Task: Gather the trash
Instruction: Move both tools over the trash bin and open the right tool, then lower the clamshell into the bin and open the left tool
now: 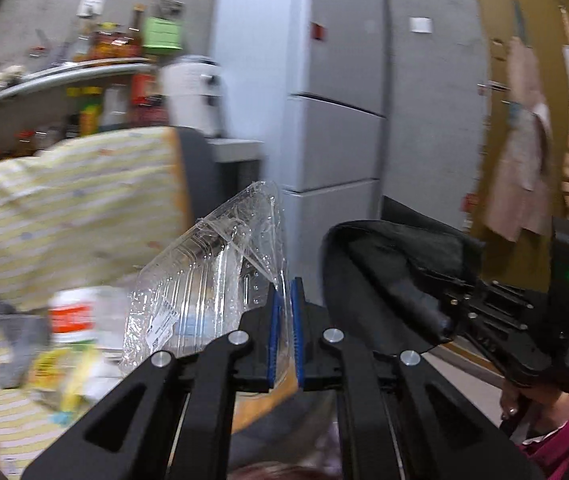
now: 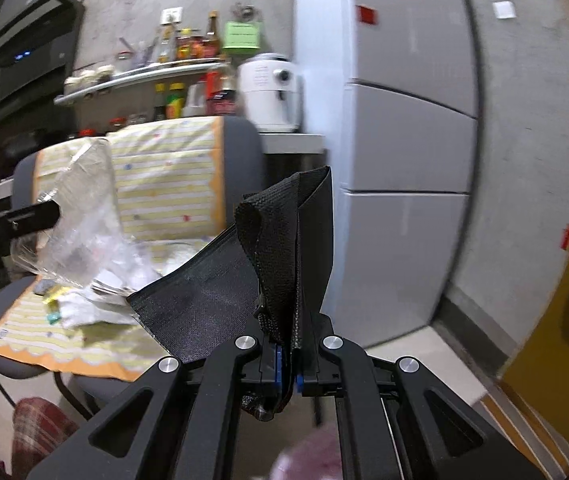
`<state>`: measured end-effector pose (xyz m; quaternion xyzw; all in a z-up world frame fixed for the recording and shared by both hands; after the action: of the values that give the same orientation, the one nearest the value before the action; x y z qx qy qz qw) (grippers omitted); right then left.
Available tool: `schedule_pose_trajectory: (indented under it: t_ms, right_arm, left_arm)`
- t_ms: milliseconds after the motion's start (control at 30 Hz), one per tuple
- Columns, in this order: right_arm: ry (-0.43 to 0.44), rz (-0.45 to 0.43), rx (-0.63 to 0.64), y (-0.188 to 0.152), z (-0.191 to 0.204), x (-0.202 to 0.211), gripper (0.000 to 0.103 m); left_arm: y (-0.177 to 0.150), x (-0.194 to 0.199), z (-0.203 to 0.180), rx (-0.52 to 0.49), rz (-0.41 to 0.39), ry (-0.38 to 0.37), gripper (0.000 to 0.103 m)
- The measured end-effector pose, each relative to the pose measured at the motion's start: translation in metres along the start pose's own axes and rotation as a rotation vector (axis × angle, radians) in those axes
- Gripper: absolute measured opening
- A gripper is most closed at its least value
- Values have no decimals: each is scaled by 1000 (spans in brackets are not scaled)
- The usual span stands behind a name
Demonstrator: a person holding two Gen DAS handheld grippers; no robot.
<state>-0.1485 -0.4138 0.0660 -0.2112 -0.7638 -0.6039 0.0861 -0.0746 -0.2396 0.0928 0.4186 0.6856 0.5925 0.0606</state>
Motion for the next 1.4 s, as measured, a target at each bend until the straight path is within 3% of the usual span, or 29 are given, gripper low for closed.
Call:
schedule_pose_trajectory:
  t_ms: [167, 400, 467, 567, 667, 933, 1133, 1400]
  right_arm:
    - [-76, 78, -43, -37, -33, 15, 5]
    - [-114, 203, -119, -97, -54, 4, 6]
    - [-136, 229, -120, -111, -55, -2, 13]
    - [-143, 293, -108, -133, -53, -19, 49]
    - [-111, 327, -123, -147, -52, -28, 51]
    - [-110, 284, -146, -141, -60, -25, 51]
    - [-178, 239, -177, -131, -84, -9, 51]
    - [-289, 202, -221, -128, -127, 18, 51]
  left_arm:
    - [-20, -36, -39, -7, 45, -127, 4]
    - [-44, -74, -62, -11, 127, -199, 5]
    - [-53, -76, -68, -13, 144, -200, 5]
    - [-59, -82, -67, -13, 168, -195, 5]
    - [-63, -86, -66, -21, 182, -181, 5]
    - [-76, -88, -74, -47, 217, -206, 5]
    - [-78, -77, -100, -68, 256, -388, 5]
    - [-106, -93, -142, -127, 358, -512, 5]
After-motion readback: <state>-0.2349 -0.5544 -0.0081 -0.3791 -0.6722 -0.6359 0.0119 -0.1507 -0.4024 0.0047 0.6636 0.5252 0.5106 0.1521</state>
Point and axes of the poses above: each gripper's, at about its wrist camera, not at the fingertips, and x roughly against the way its jaws point, z to its left, y to its top, the point moved 3 cm from there along -x, roughly the way its jaws point, and after that the axes turned 15 degrees about x, right-handed, at the moved point
